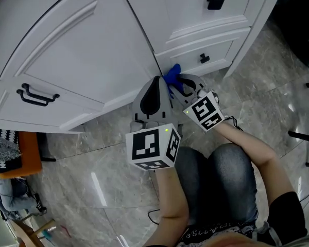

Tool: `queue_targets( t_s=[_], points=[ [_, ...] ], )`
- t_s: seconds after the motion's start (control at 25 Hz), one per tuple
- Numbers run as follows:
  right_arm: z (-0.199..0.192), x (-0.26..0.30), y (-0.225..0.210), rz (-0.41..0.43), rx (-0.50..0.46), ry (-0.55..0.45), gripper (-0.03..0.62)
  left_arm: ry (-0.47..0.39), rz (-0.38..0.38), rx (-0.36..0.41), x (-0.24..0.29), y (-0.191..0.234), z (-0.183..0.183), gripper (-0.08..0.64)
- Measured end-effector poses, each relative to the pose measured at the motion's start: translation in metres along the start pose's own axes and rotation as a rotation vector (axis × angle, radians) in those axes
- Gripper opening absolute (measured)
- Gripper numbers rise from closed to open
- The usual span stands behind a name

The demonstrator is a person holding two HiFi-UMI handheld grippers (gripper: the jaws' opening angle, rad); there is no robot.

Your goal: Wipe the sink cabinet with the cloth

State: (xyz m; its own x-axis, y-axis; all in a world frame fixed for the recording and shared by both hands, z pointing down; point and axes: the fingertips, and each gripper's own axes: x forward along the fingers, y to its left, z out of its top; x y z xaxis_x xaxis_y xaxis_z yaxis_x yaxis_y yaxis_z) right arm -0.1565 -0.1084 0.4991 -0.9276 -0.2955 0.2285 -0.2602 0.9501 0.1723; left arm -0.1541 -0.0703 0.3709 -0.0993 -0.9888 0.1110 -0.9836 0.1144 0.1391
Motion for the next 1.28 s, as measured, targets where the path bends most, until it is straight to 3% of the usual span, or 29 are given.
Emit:
queue_targets(
  t_s=[1.28],
  points=[
    [-0.008,-0.01,-0.023,-0.062,-0.03,-0.013,0.08,0.0,-0.018,-0.002,0.002,-0.004,0.0,0.005]
  ],
)
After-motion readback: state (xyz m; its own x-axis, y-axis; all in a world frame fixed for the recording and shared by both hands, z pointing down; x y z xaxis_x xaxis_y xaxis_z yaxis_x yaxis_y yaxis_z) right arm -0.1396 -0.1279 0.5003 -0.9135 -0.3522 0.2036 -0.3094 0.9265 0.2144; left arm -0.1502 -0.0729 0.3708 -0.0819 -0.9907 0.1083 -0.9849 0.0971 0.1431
